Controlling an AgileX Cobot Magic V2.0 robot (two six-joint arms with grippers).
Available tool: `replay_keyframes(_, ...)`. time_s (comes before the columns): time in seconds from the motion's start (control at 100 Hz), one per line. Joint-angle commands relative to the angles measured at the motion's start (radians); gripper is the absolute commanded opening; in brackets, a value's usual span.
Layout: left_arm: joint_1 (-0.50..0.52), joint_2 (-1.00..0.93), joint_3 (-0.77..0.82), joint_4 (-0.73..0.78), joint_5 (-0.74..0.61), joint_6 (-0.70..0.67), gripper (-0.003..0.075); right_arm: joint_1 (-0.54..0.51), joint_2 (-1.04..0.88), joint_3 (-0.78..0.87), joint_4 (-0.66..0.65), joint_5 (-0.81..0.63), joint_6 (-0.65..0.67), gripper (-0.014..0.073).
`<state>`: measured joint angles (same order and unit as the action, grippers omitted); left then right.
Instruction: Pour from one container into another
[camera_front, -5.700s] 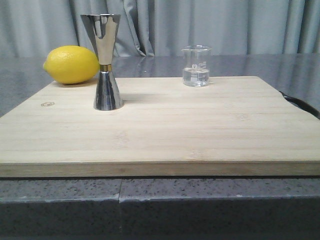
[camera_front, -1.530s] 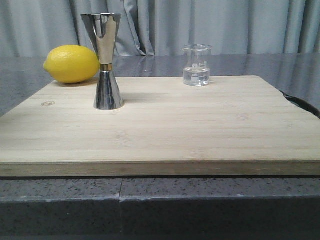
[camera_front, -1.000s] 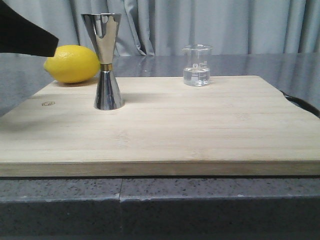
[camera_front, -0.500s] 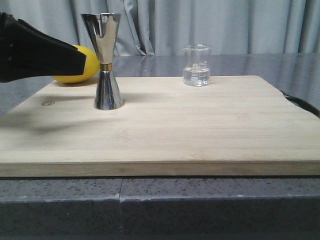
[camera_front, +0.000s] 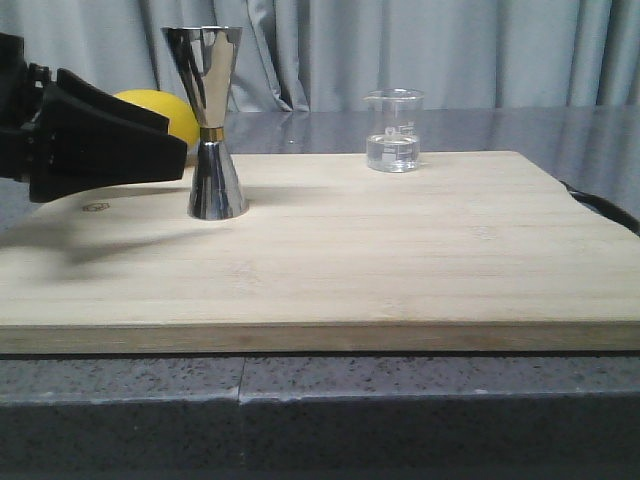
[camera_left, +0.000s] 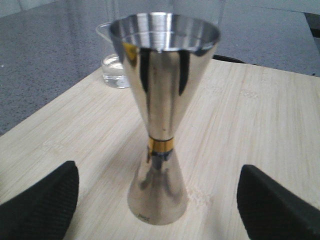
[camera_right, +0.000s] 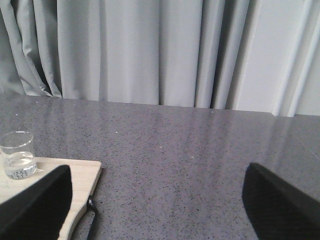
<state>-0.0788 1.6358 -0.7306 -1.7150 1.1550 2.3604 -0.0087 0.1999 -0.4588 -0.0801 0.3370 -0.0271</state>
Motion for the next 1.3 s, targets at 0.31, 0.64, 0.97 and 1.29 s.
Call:
replay_keyframes(0.31, -0.051, 0.065, -0.092, -0.134, 0.113, 0.019, 0.0586, -0.007, 0.020, -0.027, -0.019, -0.068, -0.008, 0.0627)
replay_keyframes(0.64, -0.148, 0.065, -0.157, -0.134, 0.113, 0.015, 0.0585, -0.007, 0.020, -0.027, -0.027, -0.067, -0.008, 0.0627)
replay_keyframes(0.97, -0.160, 0.065, -0.172, -0.134, 0.113, 0.006, 0.0366, -0.007, 0.020, -0.027, -0.028, -0.065, -0.008, 0.0627)
replay_keyframes(1.29, -0.160, 0.065, -0.202, -0.134, 0.113, -0.051, 0.0238, -0.007, 0.020, -0.027, -0.028, -0.063, -0.008, 0.0627)
